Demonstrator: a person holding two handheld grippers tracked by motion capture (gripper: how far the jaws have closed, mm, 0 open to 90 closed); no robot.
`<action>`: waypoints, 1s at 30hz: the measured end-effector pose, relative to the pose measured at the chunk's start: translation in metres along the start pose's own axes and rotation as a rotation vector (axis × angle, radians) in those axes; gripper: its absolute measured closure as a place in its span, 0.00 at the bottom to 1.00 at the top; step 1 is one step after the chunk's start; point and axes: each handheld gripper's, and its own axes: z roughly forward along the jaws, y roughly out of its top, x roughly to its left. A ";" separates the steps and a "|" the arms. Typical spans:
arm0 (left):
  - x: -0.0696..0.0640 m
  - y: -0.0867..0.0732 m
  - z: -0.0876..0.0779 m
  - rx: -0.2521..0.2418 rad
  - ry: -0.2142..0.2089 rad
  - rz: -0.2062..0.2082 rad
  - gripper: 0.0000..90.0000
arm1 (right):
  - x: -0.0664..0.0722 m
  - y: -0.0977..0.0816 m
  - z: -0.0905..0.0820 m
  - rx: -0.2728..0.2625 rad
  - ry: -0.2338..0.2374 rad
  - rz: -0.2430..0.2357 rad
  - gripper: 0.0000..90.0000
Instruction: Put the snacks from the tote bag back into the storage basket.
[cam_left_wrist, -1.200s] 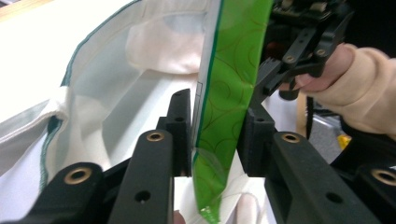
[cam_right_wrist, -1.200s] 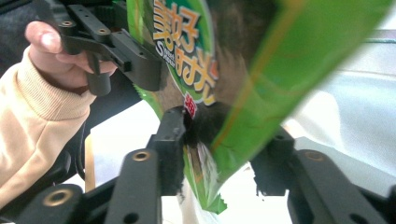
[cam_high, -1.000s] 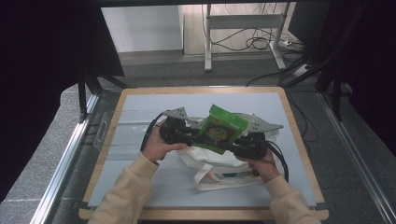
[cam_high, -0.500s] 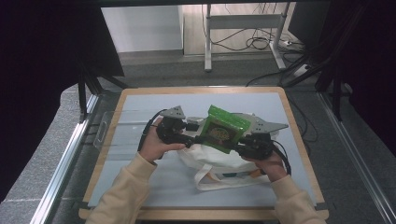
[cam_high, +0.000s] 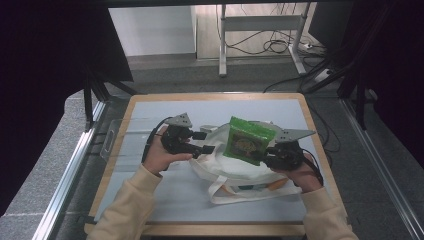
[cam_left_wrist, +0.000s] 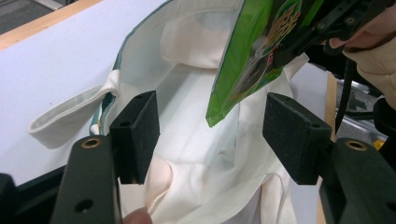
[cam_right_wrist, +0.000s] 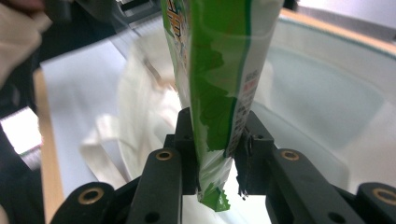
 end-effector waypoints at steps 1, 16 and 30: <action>0.000 0.001 -0.001 0.004 0.003 0.004 0.40 | 0.000 -0.001 0.001 0.019 -0.001 -0.012 0.80; -0.004 0.028 -0.006 0.071 0.007 0.094 0.38 | 0.003 -0.006 0.013 0.114 0.013 -0.075 0.80; -0.008 0.063 0.003 0.150 -0.004 0.152 0.34 | 0.004 -0.002 0.018 0.140 0.008 -0.101 0.80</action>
